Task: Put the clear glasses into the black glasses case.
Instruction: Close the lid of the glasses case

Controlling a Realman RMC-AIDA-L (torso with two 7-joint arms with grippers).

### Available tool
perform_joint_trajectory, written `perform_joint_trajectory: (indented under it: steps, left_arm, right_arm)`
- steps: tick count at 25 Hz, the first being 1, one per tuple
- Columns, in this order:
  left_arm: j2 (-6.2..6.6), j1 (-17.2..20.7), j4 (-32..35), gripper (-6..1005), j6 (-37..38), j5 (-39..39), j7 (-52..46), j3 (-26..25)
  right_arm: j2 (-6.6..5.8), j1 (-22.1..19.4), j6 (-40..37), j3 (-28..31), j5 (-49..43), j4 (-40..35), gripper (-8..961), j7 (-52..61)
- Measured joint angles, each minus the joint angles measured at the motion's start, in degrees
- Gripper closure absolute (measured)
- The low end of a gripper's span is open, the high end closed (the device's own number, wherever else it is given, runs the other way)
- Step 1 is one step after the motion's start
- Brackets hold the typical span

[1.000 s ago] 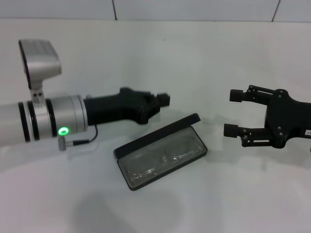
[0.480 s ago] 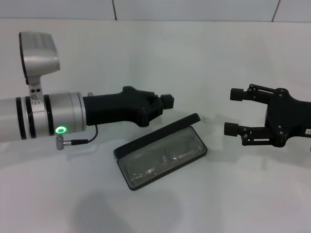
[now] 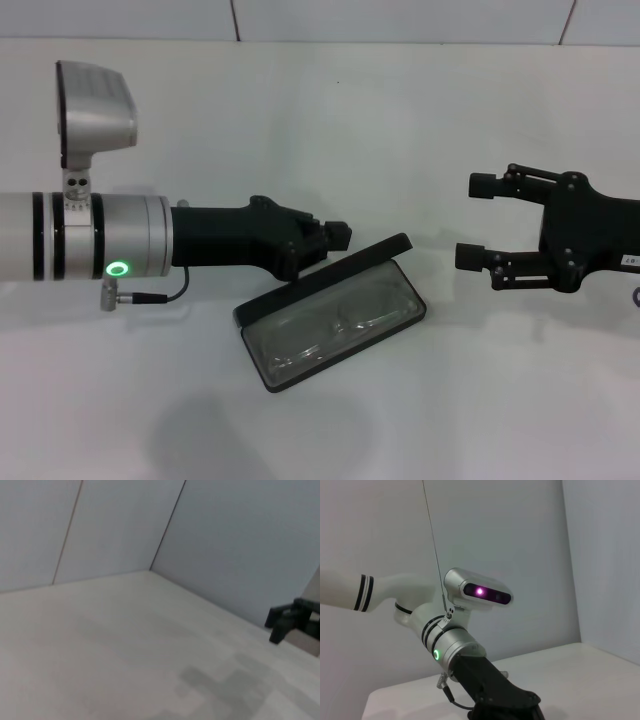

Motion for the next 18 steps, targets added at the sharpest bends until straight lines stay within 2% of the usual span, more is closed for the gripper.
perform_joint_trajectory:
  steps: [5, 14, 18]
  left_arm:
    - [-0.22, -0.3, -0.5, 956, -0.1, 2.5, -0.6, 0.0]
    - [-0.36, 0.0, -0.8, 956, -0.2, 2.4, -0.4, 0.0]
    - [-0.42, -0.2, -3.7, 956, -0.2, 2.1, 0.1, 0.0]
  right_arm:
    - [0.07, 0.6, 0.7, -0.3, -0.1, 0.3, 81, -0.6]
    - [0.01, 0.8, 1.4, -0.2, -0.1, 0.3, 81, -0.8]
    - [0.00, 0.9, 1.8, -0.1, -0.1, 0.3, 81, -0.8]
